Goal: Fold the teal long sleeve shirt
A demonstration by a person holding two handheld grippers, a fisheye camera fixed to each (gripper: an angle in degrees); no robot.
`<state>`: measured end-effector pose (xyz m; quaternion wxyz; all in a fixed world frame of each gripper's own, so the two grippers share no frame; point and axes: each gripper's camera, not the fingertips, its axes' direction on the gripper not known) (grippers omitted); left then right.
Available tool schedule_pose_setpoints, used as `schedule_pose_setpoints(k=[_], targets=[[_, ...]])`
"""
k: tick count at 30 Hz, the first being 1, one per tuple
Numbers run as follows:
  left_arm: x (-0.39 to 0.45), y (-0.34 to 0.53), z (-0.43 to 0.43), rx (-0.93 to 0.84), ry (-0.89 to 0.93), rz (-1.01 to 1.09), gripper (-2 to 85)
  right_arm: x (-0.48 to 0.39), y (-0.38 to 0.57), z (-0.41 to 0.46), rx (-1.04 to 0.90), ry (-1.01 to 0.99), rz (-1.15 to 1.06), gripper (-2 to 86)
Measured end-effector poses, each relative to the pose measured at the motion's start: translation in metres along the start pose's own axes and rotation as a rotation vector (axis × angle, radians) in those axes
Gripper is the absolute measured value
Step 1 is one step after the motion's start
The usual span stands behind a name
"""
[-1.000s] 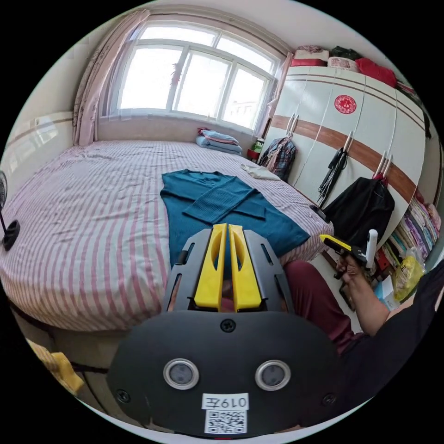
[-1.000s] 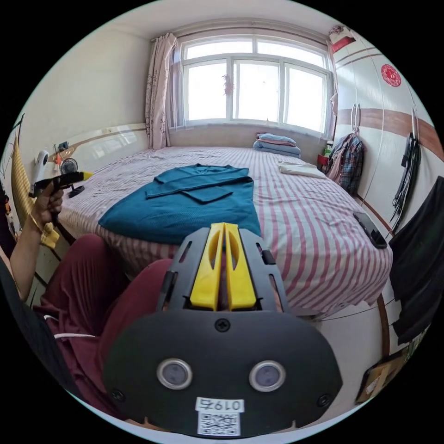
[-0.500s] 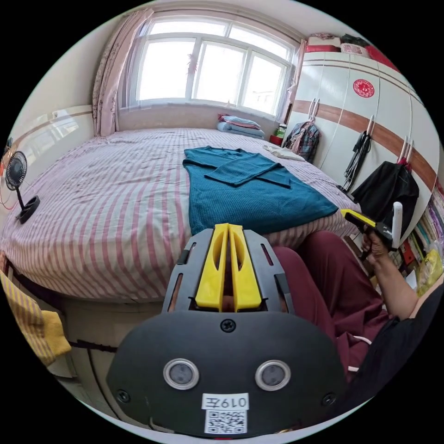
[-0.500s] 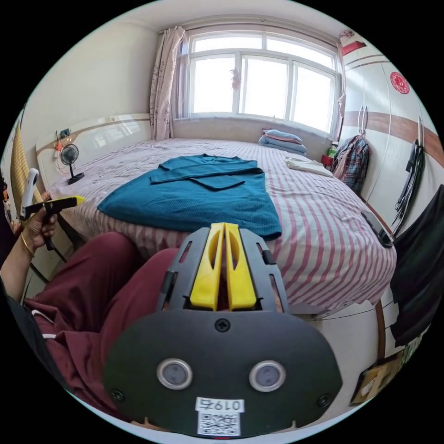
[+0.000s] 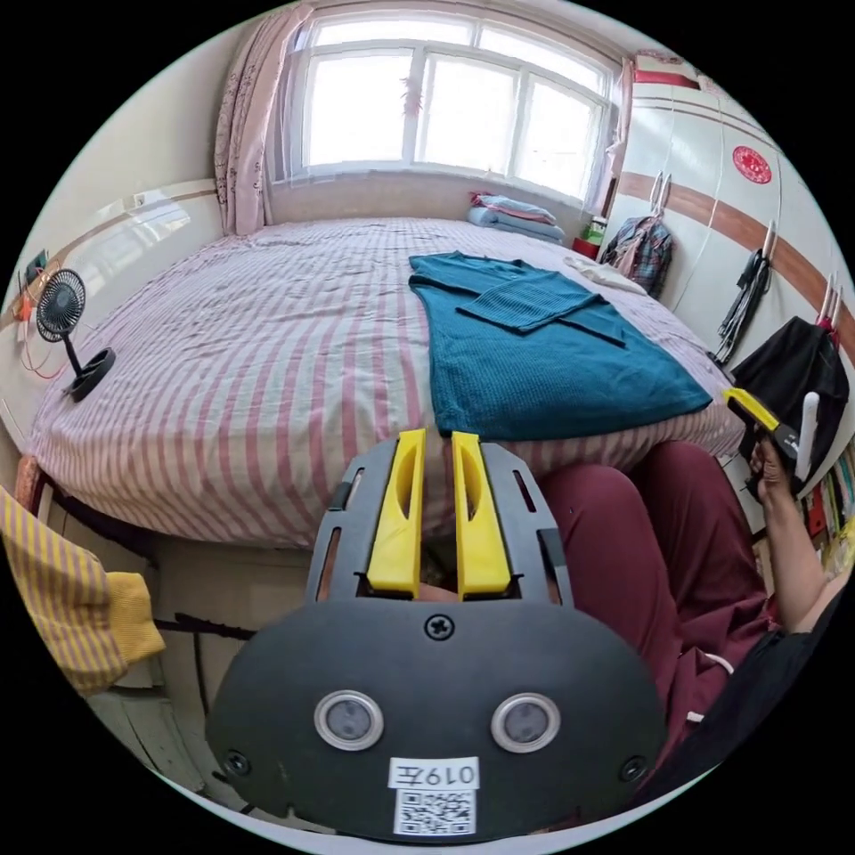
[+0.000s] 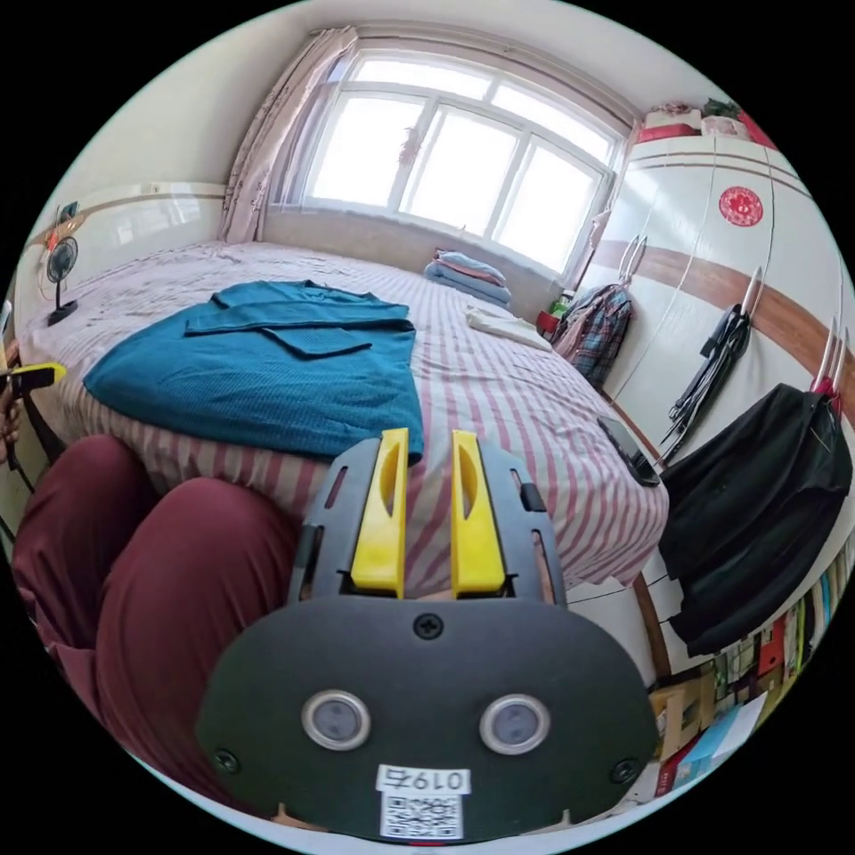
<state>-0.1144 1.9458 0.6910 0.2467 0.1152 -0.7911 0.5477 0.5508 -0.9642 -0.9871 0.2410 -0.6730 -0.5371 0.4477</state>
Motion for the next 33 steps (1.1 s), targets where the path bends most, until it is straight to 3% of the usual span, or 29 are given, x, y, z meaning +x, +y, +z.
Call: schedule_pose_setpoints(k=[9,16,23,33], targets=[[0.002,0.013,0.028,-0.068,0.045,-0.045,5.8,0.005,0.000,0.010,-0.084,-0.131,0.100,-0.2],[-0.024,0.029,0.047,-0.080,0.128,-0.101,12.1,0.036,0.018,0.017,-0.051,-0.188,0.141,6.8],[-0.055,0.052,0.075,-0.064,0.296,-0.143,13.2,0.061,0.033,0.042,-0.092,-0.306,0.111,9.1],[-0.089,0.078,0.121,-0.072,0.432,-0.190,14.4,0.111,0.072,0.097,-0.126,-0.583,0.337,9.8]])
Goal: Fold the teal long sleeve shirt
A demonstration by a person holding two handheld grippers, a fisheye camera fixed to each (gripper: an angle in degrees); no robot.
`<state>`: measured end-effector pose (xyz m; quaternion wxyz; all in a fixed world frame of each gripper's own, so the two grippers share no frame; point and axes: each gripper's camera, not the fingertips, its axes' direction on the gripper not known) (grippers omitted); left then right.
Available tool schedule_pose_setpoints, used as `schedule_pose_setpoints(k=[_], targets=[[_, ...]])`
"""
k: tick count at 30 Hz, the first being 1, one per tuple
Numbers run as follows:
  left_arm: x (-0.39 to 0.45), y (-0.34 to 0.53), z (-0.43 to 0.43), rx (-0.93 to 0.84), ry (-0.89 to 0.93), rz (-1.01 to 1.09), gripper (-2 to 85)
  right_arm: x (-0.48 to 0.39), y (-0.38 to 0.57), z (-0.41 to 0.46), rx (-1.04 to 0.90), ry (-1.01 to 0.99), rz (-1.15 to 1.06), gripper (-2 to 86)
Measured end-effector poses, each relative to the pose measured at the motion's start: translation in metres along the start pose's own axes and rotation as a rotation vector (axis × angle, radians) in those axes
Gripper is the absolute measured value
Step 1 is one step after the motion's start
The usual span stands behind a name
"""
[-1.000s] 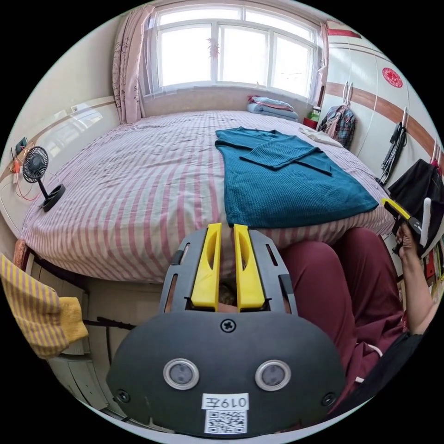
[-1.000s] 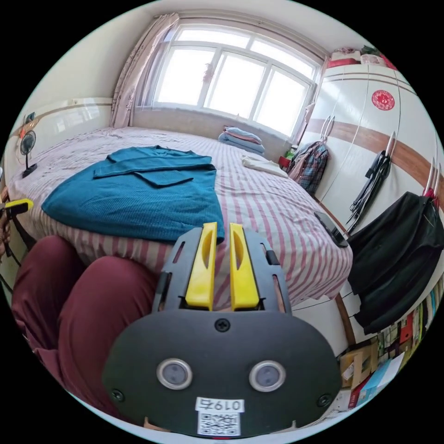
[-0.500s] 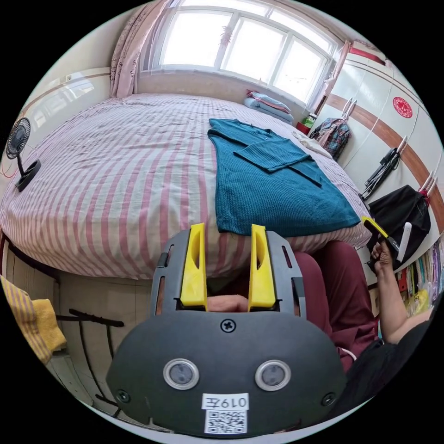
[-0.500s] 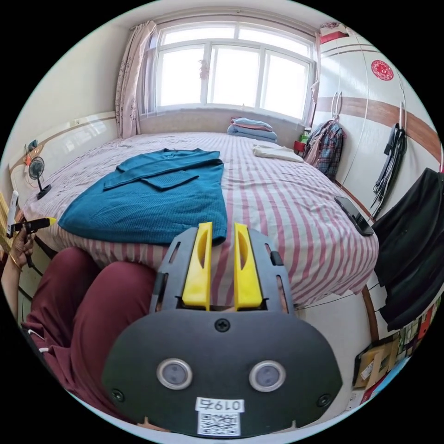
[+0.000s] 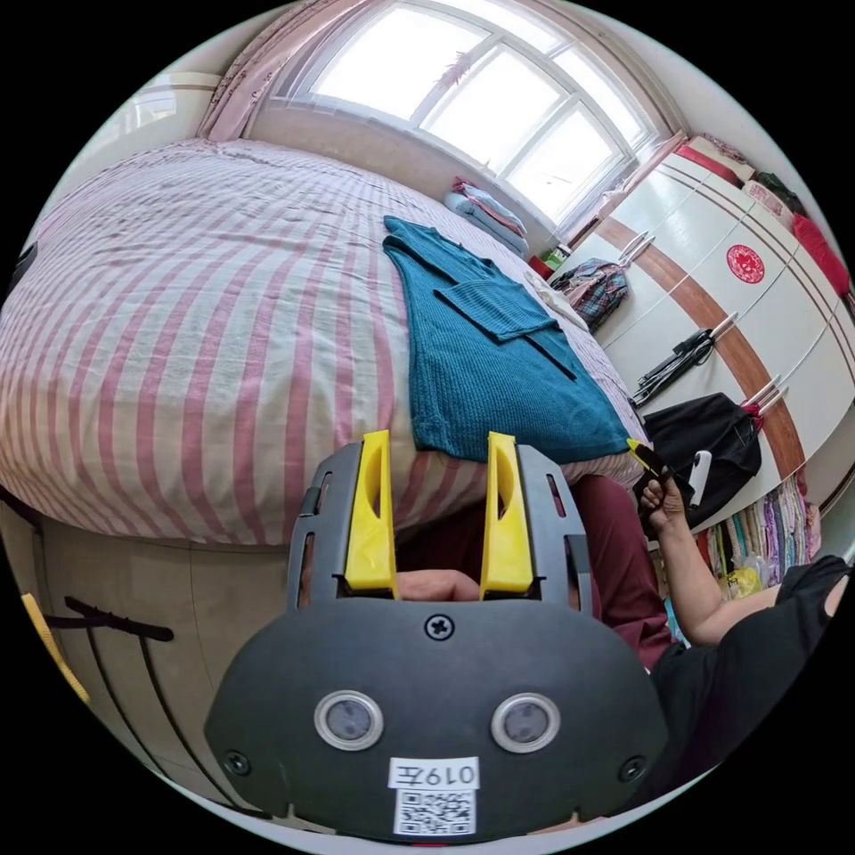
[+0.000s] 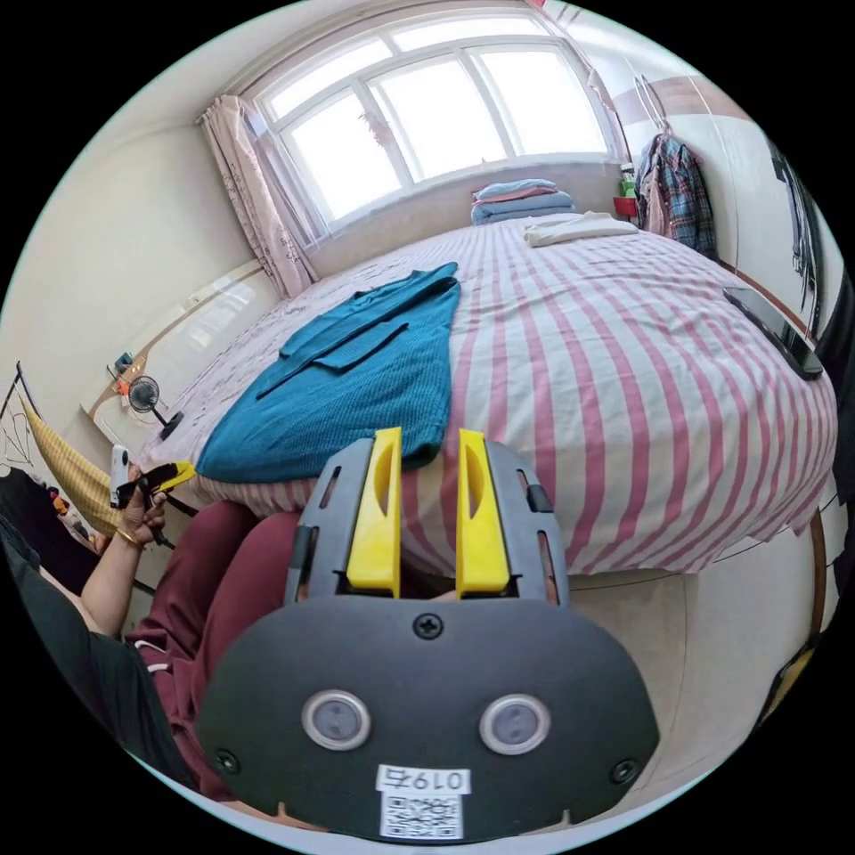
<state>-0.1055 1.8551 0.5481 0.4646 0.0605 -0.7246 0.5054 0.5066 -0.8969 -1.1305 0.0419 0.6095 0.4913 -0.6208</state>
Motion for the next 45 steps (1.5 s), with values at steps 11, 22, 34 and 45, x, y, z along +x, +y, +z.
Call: schedule_pose_setpoints(k=[11,22,34,45], targets=[[-0.036,0.021,0.030,0.029,0.043,0.044,15.8,0.041,0.022,0.015,0.028,-0.104,0.081,9.6],[-0.087,0.044,0.057,0.077,0.223,-0.060,15.1,0.087,0.048,0.035,0.052,-0.219,0.167,7.8],[-0.134,0.065,0.090,0.137,0.367,-0.184,13.5,0.112,0.071,0.064,0.086,-0.287,0.221,6.5],[-0.172,0.082,0.126,0.227,0.558,-0.322,11.5,0.127,0.092,0.087,0.108,-0.335,0.263,5.6]])
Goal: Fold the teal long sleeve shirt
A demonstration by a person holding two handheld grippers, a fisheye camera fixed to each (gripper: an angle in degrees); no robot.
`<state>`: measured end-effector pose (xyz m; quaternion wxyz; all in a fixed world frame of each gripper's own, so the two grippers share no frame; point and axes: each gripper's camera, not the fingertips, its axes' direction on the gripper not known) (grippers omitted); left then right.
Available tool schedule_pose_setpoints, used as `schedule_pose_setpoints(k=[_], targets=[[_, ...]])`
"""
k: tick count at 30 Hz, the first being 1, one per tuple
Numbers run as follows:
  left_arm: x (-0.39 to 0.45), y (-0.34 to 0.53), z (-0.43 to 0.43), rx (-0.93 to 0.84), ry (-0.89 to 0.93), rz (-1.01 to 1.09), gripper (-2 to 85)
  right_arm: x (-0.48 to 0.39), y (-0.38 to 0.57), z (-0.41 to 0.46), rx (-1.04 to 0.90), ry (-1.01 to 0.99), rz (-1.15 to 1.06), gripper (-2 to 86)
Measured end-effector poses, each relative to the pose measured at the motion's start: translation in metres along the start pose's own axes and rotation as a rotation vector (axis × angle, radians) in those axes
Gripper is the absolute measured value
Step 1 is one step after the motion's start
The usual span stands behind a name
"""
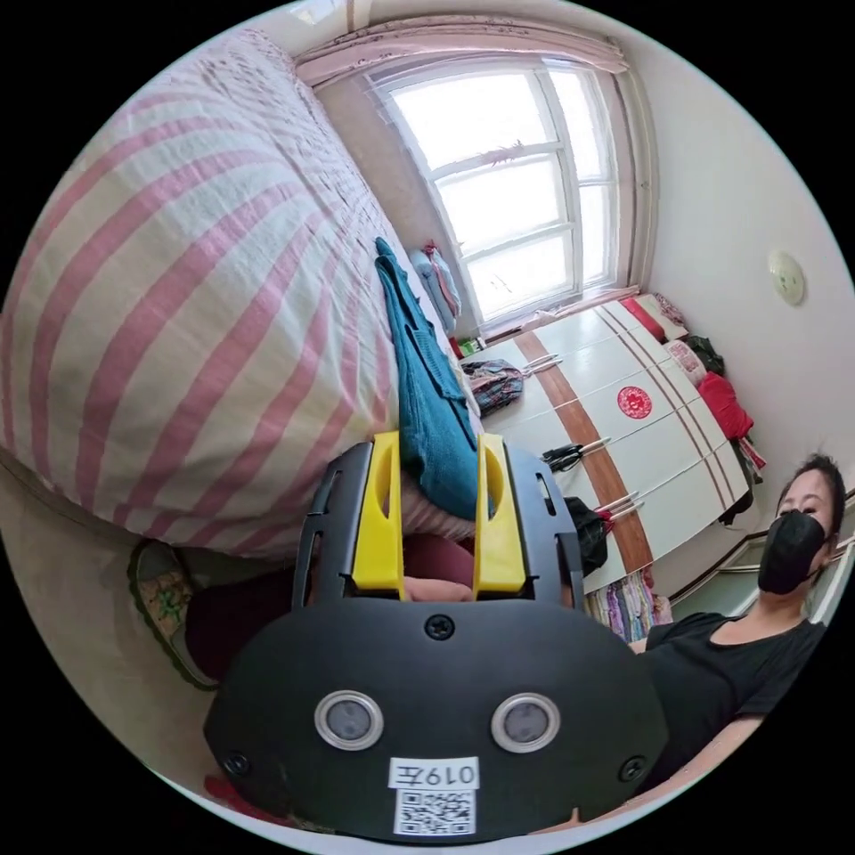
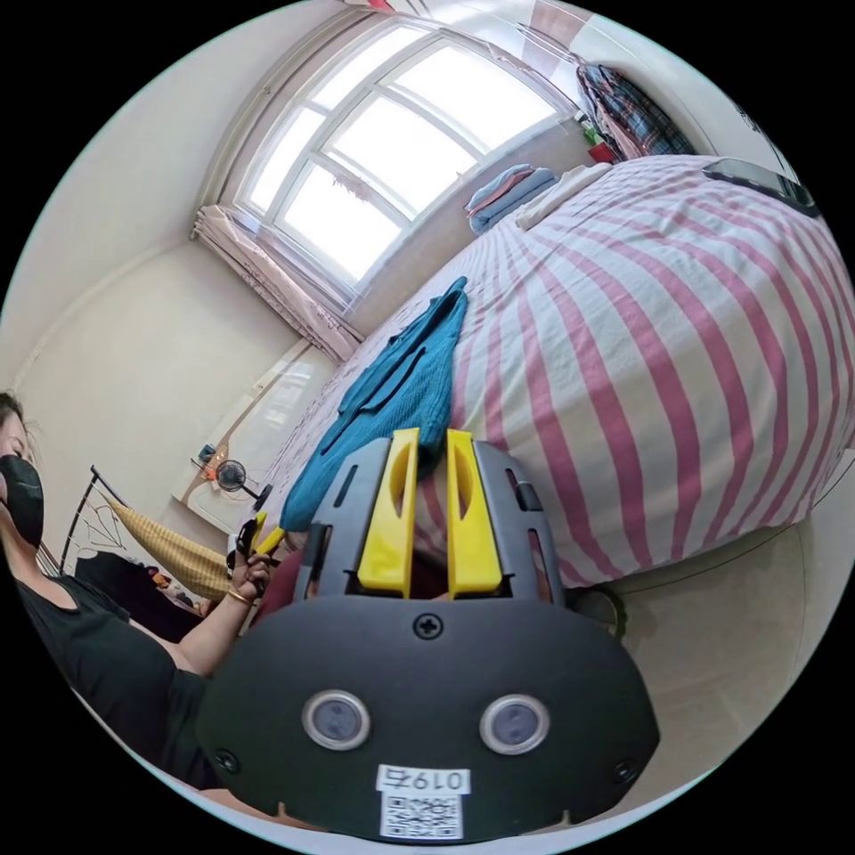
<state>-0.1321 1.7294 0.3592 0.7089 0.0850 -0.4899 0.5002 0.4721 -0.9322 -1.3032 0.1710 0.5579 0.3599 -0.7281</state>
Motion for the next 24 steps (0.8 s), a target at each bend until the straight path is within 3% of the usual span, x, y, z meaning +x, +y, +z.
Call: schedule_pose_setpoints(k=[1,10,24], targets=[[-0.006,0.001,0.001,0.020,0.061,-0.013,10.9,0.003,0.002,0.001,0.005,-0.007,0.006,5.5],[-0.008,-0.005,0.020,-0.051,-0.163,0.040,7.0,0.015,0.013,0.015,0.005,0.003,0.013,4.1],[-0.030,-0.011,0.042,-0.029,-0.088,0.055,1.6,0.036,0.021,0.038,-0.004,-0.047,0.001,2.3]])
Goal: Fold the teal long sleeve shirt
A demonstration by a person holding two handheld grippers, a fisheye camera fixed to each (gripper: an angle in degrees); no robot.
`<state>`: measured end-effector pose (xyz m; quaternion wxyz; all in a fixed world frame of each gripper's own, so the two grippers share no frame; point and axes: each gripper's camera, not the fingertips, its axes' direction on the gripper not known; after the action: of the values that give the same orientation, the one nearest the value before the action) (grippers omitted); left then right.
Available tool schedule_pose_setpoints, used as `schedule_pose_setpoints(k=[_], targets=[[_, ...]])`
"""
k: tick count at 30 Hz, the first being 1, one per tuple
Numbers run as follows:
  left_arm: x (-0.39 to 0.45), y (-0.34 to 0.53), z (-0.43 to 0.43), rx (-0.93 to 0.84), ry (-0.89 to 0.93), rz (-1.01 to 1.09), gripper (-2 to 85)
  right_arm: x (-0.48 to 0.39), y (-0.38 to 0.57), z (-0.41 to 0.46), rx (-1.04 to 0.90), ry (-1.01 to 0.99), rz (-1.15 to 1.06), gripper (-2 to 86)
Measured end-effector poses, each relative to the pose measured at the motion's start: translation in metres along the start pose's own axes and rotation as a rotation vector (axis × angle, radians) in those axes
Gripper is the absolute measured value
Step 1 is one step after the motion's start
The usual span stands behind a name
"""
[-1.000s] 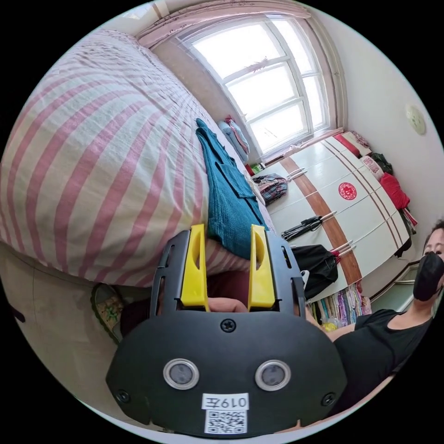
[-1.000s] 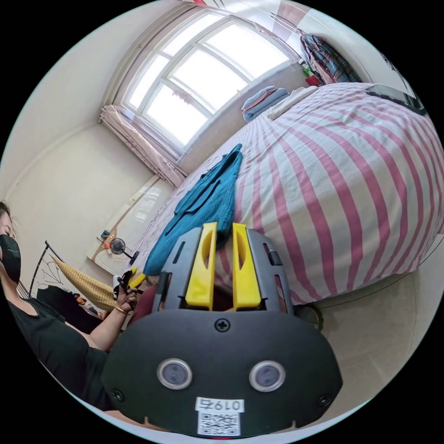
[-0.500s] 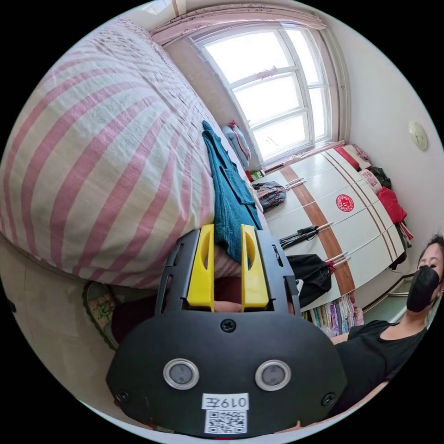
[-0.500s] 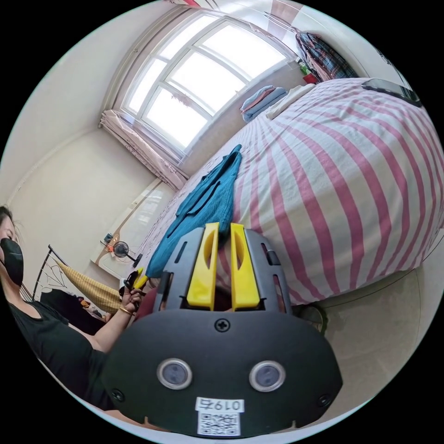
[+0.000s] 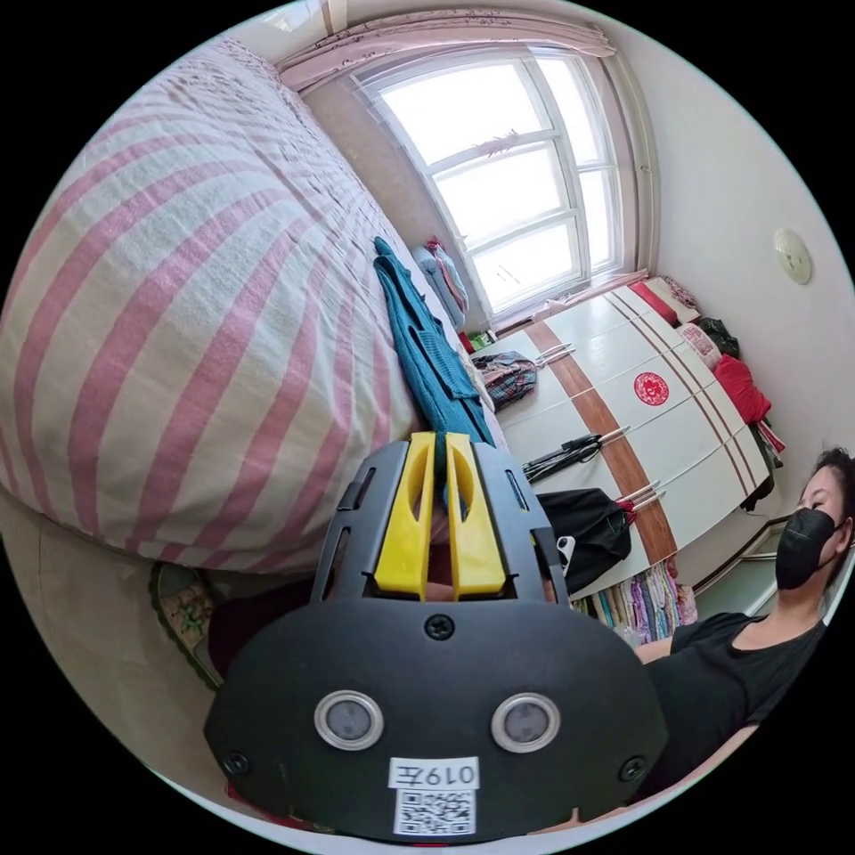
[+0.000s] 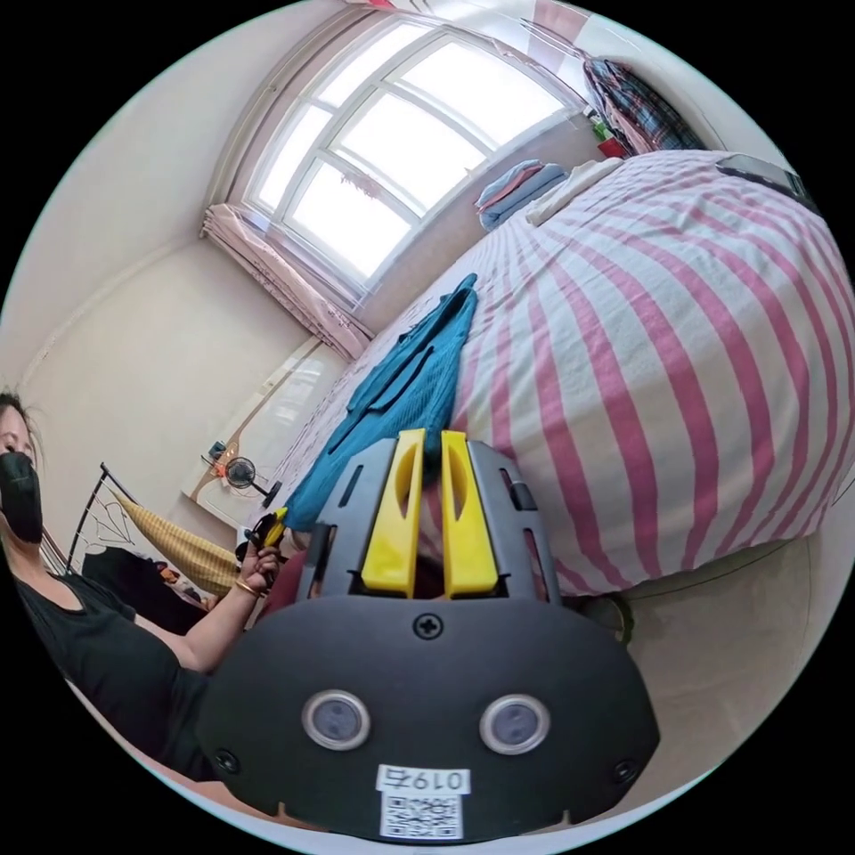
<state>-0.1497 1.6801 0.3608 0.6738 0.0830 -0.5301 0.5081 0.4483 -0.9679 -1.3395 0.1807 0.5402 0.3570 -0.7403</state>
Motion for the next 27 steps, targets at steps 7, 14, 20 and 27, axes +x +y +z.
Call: schedule_pose_setpoints(k=[7,14,20,27], targets=[[-0.005,-0.011,0.005,0.001,0.023,0.004,1.5,0.025,0.009,0.003,0.028,-0.075,0.070,1.8],[-0.019,-0.019,0.021,-0.050,0.031,-0.039,1.4,0.042,0.012,0.005,0.018,-0.105,0.132,4.2],[-0.028,-0.031,0.027,-0.045,0.070,-0.044,1.8,0.055,0.006,0.010,-0.020,-0.085,0.151,0.9],[-0.027,-0.057,0.021,-0.018,0.164,-0.038,1.9,0.060,-0.007,-0.001,0.018,-0.219,0.151,-0.1]])
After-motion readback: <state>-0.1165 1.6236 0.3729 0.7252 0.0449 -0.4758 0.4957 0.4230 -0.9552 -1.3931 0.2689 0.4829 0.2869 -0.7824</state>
